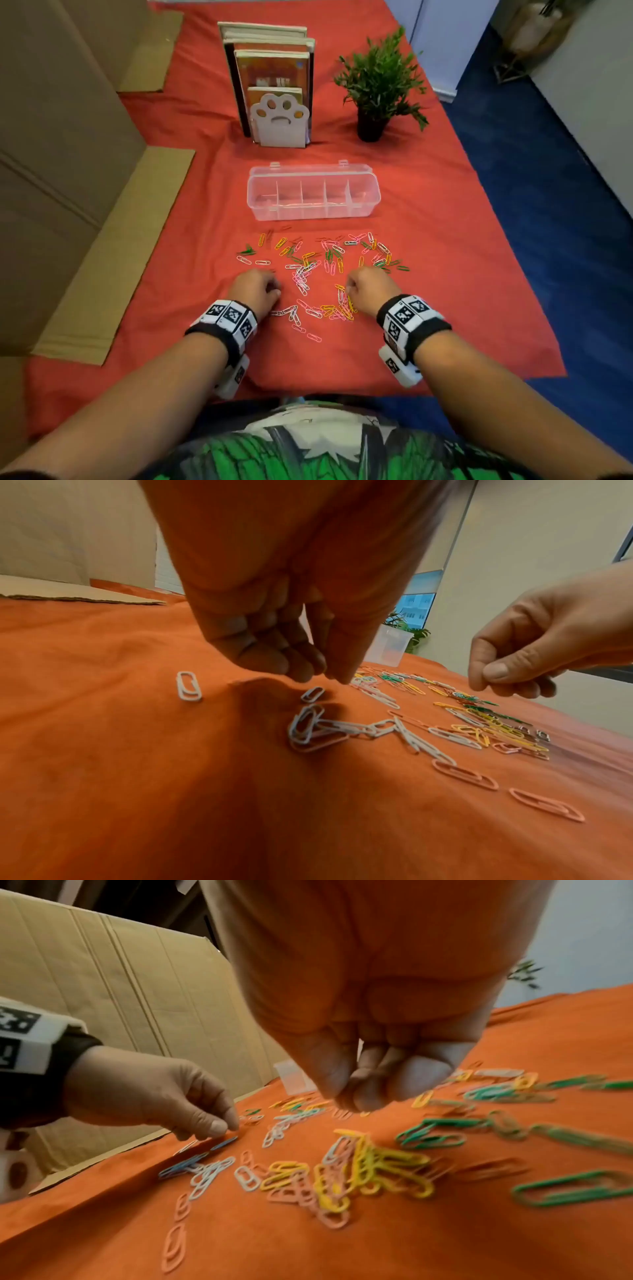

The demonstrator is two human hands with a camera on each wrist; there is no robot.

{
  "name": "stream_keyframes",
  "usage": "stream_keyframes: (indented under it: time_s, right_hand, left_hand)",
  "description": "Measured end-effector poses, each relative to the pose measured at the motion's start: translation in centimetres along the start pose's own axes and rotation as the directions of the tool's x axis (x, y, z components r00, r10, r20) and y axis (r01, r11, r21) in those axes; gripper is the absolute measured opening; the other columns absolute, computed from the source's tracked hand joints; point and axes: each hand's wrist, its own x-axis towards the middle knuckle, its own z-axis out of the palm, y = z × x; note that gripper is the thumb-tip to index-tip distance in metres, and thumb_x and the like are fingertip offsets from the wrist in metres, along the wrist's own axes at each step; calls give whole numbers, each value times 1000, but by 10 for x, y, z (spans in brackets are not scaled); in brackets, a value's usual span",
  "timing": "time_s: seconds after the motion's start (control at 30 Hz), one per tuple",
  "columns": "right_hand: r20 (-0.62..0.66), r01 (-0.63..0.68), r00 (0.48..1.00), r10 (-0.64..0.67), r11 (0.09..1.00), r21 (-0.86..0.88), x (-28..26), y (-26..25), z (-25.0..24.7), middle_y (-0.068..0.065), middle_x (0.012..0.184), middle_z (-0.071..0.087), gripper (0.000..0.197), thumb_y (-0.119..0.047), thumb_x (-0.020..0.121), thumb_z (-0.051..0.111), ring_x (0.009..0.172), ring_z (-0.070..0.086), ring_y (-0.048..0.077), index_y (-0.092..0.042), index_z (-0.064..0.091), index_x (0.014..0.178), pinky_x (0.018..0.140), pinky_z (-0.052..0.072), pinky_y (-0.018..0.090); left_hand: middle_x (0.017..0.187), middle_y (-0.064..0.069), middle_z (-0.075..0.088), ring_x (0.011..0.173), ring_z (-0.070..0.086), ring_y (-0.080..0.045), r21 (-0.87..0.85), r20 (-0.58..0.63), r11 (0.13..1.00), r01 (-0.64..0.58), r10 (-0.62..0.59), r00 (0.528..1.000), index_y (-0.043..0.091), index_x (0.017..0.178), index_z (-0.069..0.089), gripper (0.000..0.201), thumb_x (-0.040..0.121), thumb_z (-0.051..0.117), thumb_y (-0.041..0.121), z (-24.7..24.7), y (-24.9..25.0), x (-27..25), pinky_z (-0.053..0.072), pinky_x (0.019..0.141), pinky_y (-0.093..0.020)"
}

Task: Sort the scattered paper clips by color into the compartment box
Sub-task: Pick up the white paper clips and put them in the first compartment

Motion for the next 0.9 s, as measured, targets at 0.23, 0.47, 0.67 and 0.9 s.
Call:
stream_keyframes:
  time_s: [0.23, 0.47, 0.67, 0.9]
  right_hand:
    - [-46, 57, 997, -56, 998, 18, 22, -41, 21, 18, 108, 61, 22, -20, 88, 52, 102, 60, 33, -3, 63, 98, 86, 49, 35]
    - [-69, 106, 992, -110, 993, -59, 37, -70, 43, 19, 121, 49, 37, -15, 85, 61, 116, 48, 35, -2, 47, 117, 98, 43, 40]
    - [-31, -3, 999, 8, 985, 173, 39, -56, 33, 15, 112, 58, 33, -5, 85, 53, 104, 57, 31, -8, 45, 117, 85, 45, 33]
    - [223, -277, 960, 168, 461, 843, 31, -36, 19, 4, 68, 51, 28, 5, 88, 38, 60, 51, 13, -14, 51, 72, 56, 43, 23]
  left_hand:
    - [86, -5, 67, 82, 62, -24, -13, -67, 997, 78, -79, 995, 15, 85, 66, 18, 73, 71, 27, 3, -24, -8, 44, 71, -26]
    - [90, -8, 72, 90, 65, -27, 13, -38, 999, 46, -45, 998, 14, 91, 69, 18, 75, 65, 22, 8, -30, -8, 49, 78, -30]
    - [98, -12, 70, 98, 63, -30, -10, -28, 1000, 7, -8, 1000, 14, 97, 67, 20, 81, 56, 15, 10, -32, -8, 48, 85, -32]
    - [75, -9, 59, 63, 57, -22, -476, 17, 869, 133, -143, 990, 15, 88, 58, 17, 91, 45, 3, 1, -25, -4, 48, 62, -25]
